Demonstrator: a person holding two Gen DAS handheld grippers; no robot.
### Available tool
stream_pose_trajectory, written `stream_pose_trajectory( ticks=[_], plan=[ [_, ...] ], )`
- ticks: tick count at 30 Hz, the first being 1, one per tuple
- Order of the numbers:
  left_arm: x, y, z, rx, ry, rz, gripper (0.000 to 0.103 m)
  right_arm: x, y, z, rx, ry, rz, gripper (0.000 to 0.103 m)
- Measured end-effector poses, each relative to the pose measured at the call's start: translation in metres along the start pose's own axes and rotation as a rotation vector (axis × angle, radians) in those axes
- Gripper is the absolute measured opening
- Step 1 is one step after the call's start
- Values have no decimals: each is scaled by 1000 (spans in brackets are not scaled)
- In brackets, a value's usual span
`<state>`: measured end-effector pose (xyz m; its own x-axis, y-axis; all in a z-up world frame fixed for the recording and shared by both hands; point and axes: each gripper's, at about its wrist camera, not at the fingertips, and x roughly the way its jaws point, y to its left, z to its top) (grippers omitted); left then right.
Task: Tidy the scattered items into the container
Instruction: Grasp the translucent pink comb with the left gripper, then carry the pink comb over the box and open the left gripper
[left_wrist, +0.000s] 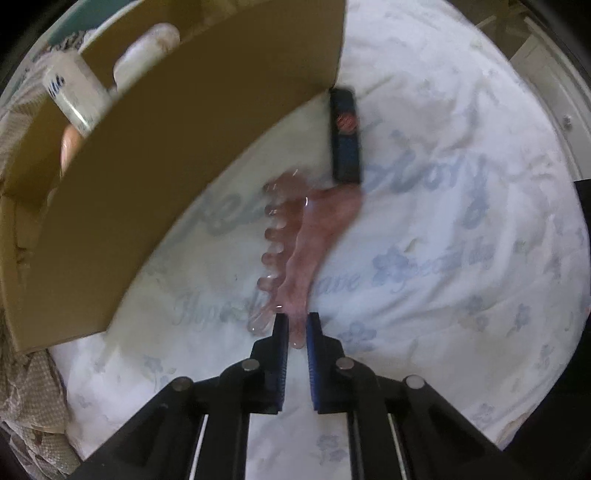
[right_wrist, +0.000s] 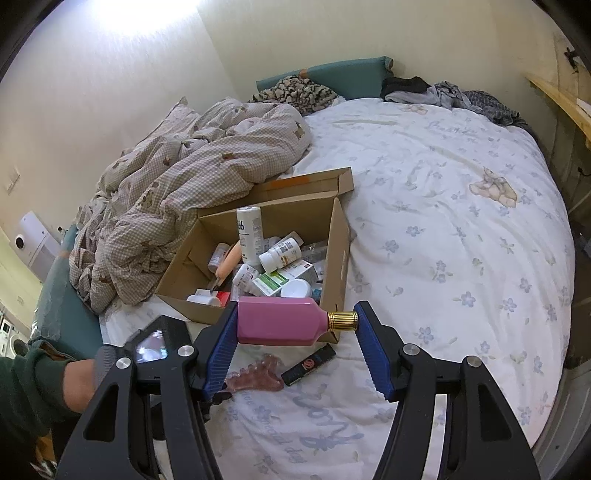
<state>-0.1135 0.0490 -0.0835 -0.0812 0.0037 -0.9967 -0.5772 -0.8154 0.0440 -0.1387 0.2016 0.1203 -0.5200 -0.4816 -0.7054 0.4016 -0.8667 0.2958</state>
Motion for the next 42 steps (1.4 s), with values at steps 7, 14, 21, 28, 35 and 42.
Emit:
stream_pose_trajectory(
  ticks=[7,14,21,28,35,42],
  plan=[
    [-75,14,-9,-131,-203,-113,5,-4,-11,-1,47,-7,2,66],
    [-120,48,6,-240,-328,-191,0,-4,-14,0,67,-11,11,66],
    [-112,66,25,-220,-269,-174,2,7,-15,-6,63,25,-13,66],
    [-23,30,7,-11,54,-57,70,19,-5,-3,26,47,-8,66],
    [35,22,3,17,201,-54,79,22,-2,-5,9,61,-8,66],
    [27,26,8,-32,118,-72,52,22,-2,-4,7,58,-10,66]
  ],
)
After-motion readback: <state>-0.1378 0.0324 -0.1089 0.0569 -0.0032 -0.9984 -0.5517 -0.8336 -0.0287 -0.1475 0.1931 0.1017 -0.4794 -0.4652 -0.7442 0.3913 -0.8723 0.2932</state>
